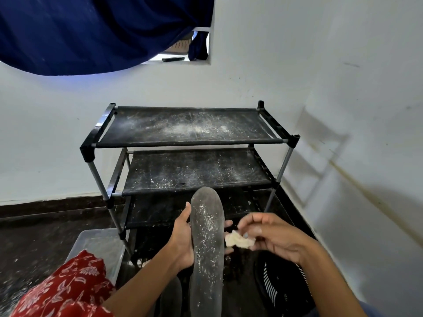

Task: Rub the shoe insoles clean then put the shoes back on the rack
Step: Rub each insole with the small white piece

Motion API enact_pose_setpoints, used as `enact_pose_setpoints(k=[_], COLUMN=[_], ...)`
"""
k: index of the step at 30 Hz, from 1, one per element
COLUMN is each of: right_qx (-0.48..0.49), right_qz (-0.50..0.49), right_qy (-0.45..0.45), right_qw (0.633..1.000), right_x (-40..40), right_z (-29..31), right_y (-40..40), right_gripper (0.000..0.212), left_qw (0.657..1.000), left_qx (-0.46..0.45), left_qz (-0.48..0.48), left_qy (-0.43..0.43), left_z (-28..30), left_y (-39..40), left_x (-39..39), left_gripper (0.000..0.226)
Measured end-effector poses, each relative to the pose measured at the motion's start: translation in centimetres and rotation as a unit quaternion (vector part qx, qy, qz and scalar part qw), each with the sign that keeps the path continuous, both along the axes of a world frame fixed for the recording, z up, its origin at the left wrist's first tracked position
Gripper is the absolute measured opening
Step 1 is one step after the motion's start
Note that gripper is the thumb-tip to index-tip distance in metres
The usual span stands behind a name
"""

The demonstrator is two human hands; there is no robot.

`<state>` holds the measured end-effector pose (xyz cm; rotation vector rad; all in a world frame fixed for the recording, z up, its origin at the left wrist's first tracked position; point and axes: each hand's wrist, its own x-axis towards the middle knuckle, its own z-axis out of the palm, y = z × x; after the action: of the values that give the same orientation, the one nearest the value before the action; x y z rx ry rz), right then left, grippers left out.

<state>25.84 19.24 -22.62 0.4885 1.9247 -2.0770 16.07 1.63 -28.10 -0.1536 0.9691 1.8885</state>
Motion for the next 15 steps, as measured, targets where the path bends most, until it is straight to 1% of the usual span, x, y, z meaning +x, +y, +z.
enact_pose_setpoints(k=[2, 4, 6, 8, 9, 12, 15], right_qx=[-0.024, -0.017, 0.048, 0.138, 0.167, 0.224, 0.304], right_qz=[-0.029, -0.068, -0.131, -0.194, -0.216, -0.248, -0.271], right_qy=[0.060, 0.118, 0.174, 0.217, 0.231, 0.249, 0.269], right_qw=[0.997, 0.991, 0.975, 0.947, 0.934, 0.909, 0.873], right_x=[-0.3, -0.8, -1.4, -1.9, -2.1, -2.3, -2.4], right_z=[-0.1, -0.4, -0.8, -1.1, -1.2, -1.3, -1.7], right_y=[-0.1, -0.6, -1.4, -2.2, -2.4, -2.9, -3.1], right_gripper=[0.026, 0.027, 0.028, 0.030, 0.031, 0.031, 0.027], left_qw=[1.000, 0.999, 0.998, 0.997, 0.997, 0.996, 0.996], left_qx=[0.004, 0.014, 0.025, 0.026, 0.026, 0.028, 0.033], left_qz=[-0.014, -0.037, -0.057, -0.069, -0.076, -0.083, -0.083], left_qy=[-0.012, -0.013, -0.016, -0.018, -0.018, -0.016, -0.010], left_z=[-0.2, -0.4, -0.5, -0.5, -0.6, -0.7, -0.7], left_y=[0.1, 0.2, 0.3, 0.5, 0.6, 0.9, 1.1], left_x=[0.4, 0.7, 1.1, 1.3, 1.4, 1.6, 1.8], left_gripper=[0.082, 0.079, 0.077, 0.080, 0.083, 0.090, 0.089])
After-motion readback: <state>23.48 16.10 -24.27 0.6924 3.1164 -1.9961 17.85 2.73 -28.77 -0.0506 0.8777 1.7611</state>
